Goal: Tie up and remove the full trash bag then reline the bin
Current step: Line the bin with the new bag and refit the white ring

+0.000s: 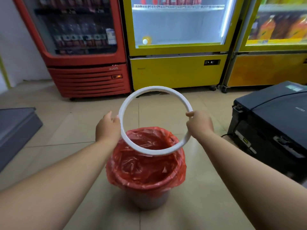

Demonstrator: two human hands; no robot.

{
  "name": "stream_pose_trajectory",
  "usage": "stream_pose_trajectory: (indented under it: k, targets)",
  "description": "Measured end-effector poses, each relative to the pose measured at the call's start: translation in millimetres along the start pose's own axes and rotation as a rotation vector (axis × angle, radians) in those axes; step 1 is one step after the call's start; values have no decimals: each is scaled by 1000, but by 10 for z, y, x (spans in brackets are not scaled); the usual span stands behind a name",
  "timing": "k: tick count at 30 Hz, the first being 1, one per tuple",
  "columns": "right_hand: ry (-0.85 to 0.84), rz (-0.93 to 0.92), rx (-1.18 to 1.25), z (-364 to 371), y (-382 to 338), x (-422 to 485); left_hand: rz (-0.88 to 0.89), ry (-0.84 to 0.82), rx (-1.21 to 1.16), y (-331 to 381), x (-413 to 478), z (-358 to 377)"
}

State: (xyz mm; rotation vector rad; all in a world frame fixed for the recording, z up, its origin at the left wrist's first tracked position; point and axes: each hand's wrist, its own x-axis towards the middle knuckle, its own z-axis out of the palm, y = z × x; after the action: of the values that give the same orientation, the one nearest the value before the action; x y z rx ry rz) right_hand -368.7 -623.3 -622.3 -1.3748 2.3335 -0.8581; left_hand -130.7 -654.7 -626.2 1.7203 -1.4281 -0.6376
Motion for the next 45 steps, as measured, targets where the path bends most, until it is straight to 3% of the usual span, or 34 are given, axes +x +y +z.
stream_pose_trajectory:
  k: [7, 30, 36, 42, 45]
  targets:
    - [-108, -17, 4, 350, -34, -325, -265, 23, -81, -406, 4, -233]
    - [-215, -8, -170, 670, 409, -492, -203, -131, 73, -991, -227, -58]
    - [-221, -40, -278, 607, 367, -435, -156, -188, 179, -967, -133, -90]
    - [-228, -297, -198, 703, 381, -384, 166, -405, 382, -937, -86, -78]
    - [-267, -283, -196, 759, 369, -414, 220, -488, 413, -938, -111, -40]
